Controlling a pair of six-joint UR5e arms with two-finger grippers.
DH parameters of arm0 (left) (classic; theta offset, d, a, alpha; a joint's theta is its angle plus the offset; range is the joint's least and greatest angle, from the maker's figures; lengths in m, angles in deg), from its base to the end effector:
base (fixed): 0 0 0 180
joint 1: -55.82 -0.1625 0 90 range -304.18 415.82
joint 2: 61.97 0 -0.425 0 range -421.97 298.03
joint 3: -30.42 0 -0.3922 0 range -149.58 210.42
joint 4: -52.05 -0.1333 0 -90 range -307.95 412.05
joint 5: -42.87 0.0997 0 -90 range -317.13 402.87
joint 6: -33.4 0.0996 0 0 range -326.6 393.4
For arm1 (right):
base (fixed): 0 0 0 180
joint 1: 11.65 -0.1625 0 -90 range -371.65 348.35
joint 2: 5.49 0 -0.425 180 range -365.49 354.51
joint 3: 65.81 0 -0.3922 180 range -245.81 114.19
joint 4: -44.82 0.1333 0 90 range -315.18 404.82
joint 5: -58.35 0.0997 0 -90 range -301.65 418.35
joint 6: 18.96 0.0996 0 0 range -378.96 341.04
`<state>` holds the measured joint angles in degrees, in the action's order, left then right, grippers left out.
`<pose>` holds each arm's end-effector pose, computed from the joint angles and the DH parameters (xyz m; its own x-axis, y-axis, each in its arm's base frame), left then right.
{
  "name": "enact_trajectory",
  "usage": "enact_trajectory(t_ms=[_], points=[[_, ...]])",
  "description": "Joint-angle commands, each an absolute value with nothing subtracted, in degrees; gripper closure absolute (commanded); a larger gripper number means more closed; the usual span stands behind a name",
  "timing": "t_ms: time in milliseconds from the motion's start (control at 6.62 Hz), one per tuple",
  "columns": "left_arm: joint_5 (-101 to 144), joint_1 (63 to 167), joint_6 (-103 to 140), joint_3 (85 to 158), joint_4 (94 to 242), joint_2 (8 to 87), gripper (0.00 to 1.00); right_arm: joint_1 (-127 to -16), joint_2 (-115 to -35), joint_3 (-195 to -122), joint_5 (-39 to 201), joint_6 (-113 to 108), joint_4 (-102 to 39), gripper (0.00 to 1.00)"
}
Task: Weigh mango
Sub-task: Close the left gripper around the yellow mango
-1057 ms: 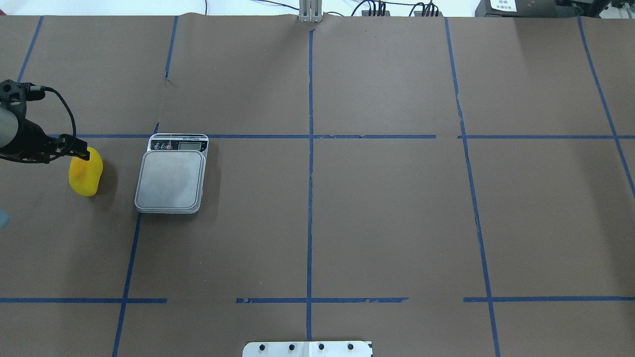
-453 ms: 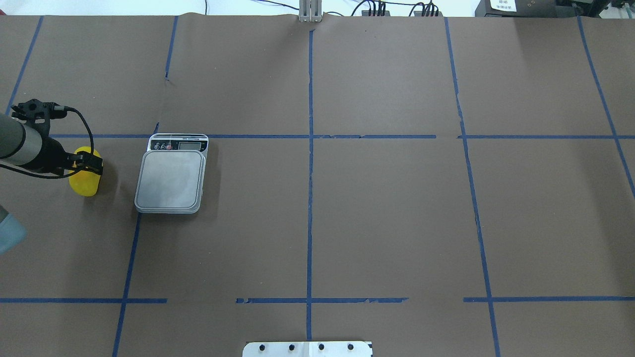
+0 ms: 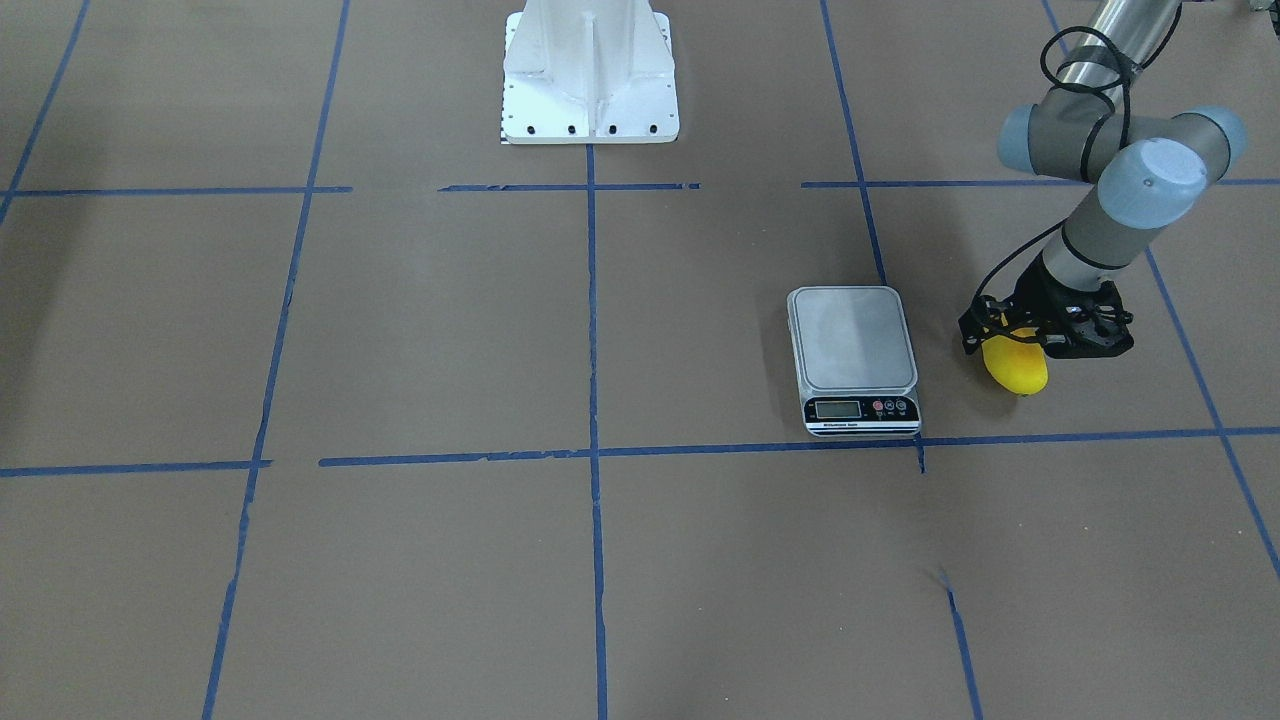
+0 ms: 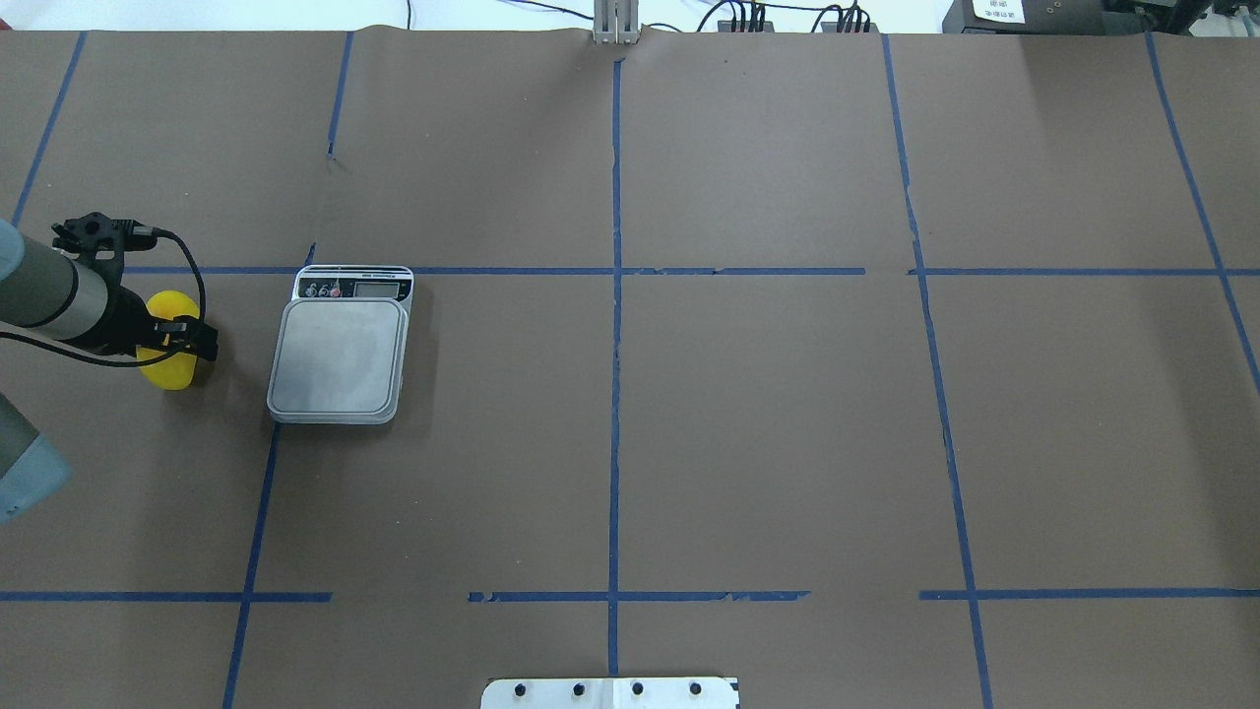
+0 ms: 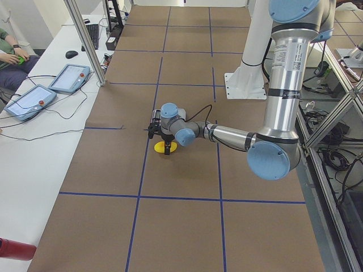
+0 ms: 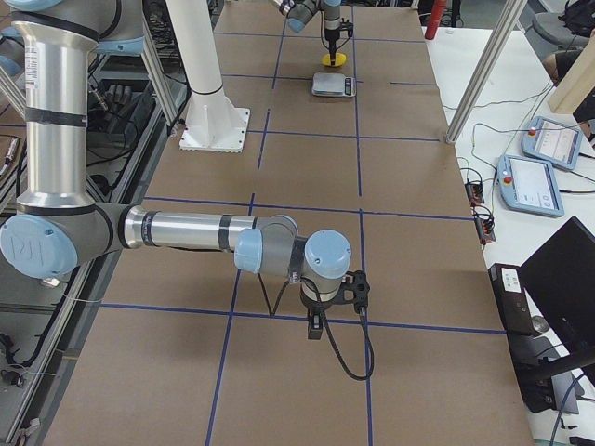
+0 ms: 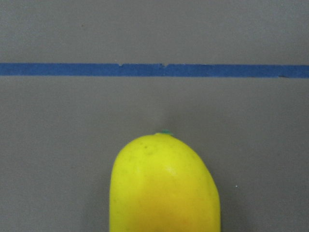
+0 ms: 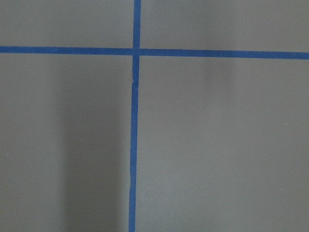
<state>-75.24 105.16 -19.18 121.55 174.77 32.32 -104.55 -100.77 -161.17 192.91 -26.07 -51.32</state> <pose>0.2960 -0.4772 0.5568 0.6984 0.0095 -0.7157 0.0694 0.9943 0.0810 0.0858 -0.4410 0.6662 0.7086 -0.0137 0.7054 0.0377 0.9991 -0.0184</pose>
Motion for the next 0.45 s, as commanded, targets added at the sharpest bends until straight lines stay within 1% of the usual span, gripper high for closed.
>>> enact_trajectory(t_ms=[0,302], points=[[-75.5,105.8,-18.2,125.0,174.6,31.1,1.0,-104.6,-100.8,-161.2,192.9,-26.1,-51.2,0.0],[-75.8,108.6,-17.3,135.0,173.8,23.7,1.0,-104.6,-100.8,-161.2,192.9,-26.1,-51.3,0.0]])
